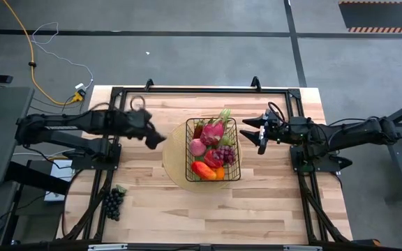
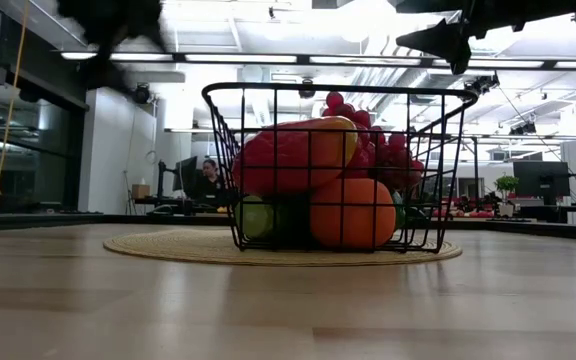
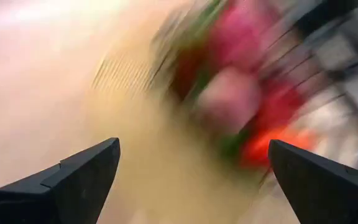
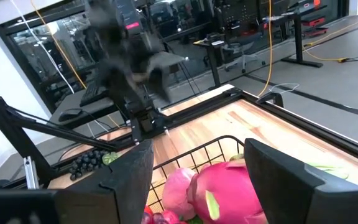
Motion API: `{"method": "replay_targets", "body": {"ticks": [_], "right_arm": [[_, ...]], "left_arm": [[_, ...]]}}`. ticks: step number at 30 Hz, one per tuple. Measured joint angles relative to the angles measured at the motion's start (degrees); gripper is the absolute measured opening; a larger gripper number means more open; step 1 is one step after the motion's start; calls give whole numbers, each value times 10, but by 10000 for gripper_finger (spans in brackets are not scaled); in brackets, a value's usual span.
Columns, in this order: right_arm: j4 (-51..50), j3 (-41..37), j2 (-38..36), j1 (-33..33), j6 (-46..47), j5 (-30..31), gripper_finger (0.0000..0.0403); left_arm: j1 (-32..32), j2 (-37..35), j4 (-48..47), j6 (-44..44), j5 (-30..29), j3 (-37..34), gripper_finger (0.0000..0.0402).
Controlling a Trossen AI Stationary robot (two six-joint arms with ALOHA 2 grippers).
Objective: Build produce basket
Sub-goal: Put the grapes into the wire basket
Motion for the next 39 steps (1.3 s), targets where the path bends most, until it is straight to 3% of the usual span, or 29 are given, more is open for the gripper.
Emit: {"method": "replay_targets", "body": {"ticks": [5, 8, 15, 22, 30, 39], "right_arm": [[-7, 0, 0, 0, -1, 0, 241], [-16, 0, 0, 0, -1, 0, 241], [-27, 0, 0, 0, 0, 0, 241], [-32, 0, 0, 0, -1, 0, 241], [-36, 0, 0, 0, -1, 0, 241], [-39, 0, 0, 0, -1, 0, 241]], "left_arm": [[-40, 58, -265, -181, 75, -4, 400], [-95, 93, -308, -258, 140, -34, 400], [-275, 167, -181, -424, 276, -110, 400], [-410, 219, -174, -573, 312, -122, 400], [-473, 234, -126, -645, 312, -122, 400], [-479, 295, -76, -612, 313, -122, 400]]}}
